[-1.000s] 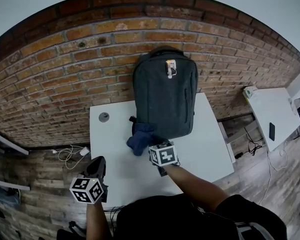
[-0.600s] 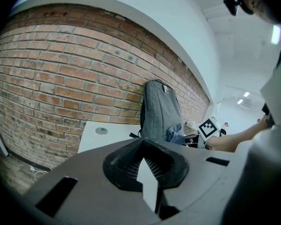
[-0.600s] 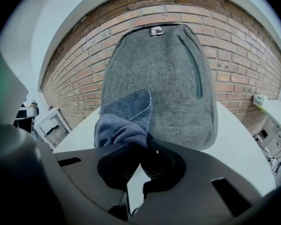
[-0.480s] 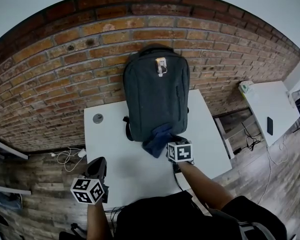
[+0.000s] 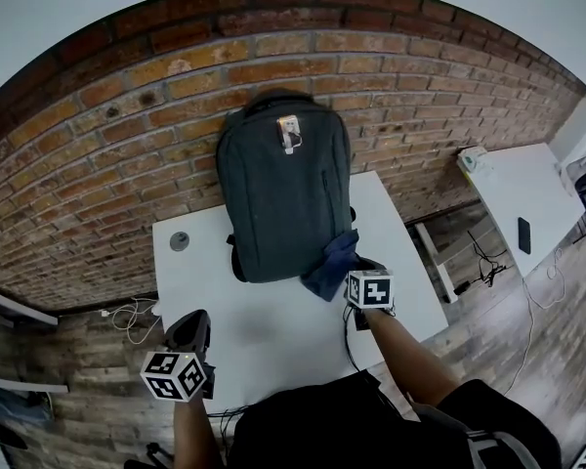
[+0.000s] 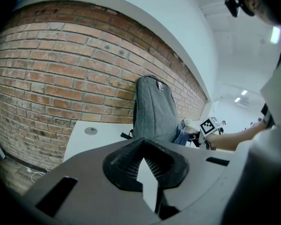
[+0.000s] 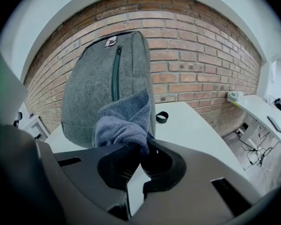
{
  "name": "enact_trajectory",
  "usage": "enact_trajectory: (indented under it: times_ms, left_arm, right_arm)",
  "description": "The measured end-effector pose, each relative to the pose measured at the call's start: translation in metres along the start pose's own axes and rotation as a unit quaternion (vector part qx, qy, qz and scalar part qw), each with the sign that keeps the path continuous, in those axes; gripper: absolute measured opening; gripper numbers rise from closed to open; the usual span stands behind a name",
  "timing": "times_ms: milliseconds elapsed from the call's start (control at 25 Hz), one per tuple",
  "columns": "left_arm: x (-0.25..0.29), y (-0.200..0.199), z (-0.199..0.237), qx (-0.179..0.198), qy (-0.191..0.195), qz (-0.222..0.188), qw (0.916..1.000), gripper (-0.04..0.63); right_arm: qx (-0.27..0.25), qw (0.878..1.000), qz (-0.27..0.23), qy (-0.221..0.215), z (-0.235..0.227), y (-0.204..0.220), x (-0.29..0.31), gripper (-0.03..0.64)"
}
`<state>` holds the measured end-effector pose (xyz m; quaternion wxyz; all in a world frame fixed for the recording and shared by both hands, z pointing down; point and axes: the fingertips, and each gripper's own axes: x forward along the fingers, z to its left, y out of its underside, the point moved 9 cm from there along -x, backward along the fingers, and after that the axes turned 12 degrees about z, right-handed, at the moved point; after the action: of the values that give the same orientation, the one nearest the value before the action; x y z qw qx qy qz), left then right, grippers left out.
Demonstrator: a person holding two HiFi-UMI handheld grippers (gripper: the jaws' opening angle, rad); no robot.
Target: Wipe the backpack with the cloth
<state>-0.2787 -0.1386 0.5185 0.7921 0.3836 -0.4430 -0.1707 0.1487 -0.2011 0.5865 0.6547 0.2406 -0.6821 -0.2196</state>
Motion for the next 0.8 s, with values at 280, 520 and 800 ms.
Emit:
enact_trajectory:
  times_ms: [280, 520, 800]
  left_arm:
    - [0.018, -0.014, -0.022, 0.011, 0.007, 0.002, 0.9999, -0.005]
    - [0.033, -0.03, -0.047, 0.026, 0.009, -0.006, 0.9996, -0.005]
    - [0.053, -0.042, -0.084, 0.038, 0.015, -0.012, 0.9991, -0.005]
  right_arm:
    - [-0.018, 0.998, -0.061, 0.008, -0.033, -0.016, -0.026, 0.02]
    - [-0.061, 0.981, -0.184, -0.019, -0.045, -0.047, -0.09, 0.02]
    - [-0.075, 0.959, -0.269, -0.047, -0.069, -0.058, -0.151, 0.02]
